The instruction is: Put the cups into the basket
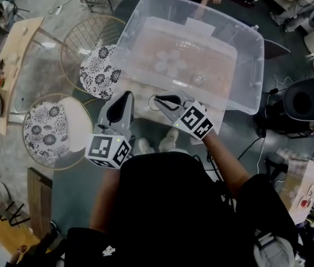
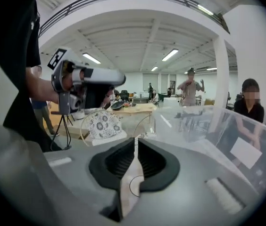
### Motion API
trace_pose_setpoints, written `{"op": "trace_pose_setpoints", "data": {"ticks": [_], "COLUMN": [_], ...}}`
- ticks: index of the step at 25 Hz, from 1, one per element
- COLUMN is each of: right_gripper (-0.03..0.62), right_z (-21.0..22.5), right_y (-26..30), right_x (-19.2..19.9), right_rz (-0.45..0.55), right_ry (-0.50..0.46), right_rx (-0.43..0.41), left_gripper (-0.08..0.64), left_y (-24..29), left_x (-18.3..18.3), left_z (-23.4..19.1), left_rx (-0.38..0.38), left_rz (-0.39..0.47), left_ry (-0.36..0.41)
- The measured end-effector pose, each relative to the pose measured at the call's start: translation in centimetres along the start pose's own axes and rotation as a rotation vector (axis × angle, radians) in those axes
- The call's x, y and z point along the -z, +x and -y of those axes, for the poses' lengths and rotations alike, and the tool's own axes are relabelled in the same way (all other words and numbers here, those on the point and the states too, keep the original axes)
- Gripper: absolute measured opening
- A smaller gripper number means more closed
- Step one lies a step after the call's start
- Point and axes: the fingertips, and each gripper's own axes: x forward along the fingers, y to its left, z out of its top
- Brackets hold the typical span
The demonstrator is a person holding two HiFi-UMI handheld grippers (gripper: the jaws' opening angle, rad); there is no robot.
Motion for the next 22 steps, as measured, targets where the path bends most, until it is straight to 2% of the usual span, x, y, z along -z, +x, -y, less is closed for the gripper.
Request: {"op": "trace_pose_setpoints", "data": {"ticks": [3, 6, 14, 22], "right_gripper": [0.029, 0.077, 0.110, 0.114], "right_z": [-0.7, -1.1, -2.3, -2.8], "right_y": [2.1, 4.1, 8.2, 10.5], "right_x": [3.6, 7.5, 15.1, 19.5], "right_rz": [-0.110, -0.236, -0.529, -0.706], "right_ry": [-0.003, -0.021, -0.184, -0.331], "right_rx": [-0.034, -0.057, -0.152, -0.213], "left_gripper": [0.008, 0.008, 0.008, 0.008], "left_y": [-0.7, -1.3, -2.8, -3.8], "left_x": [0.1, 0.3, 0.7, 1.2], "left_z": [-0.5, -0.9, -2.2, -3.1], "left_rx": [-0.020, -0.036, -0.089, -0.135], "left_rz": [0.000, 0.001, -0.003, -0.011], "left_ry": [-0.005, -0.010, -0.020, -0.026]}}
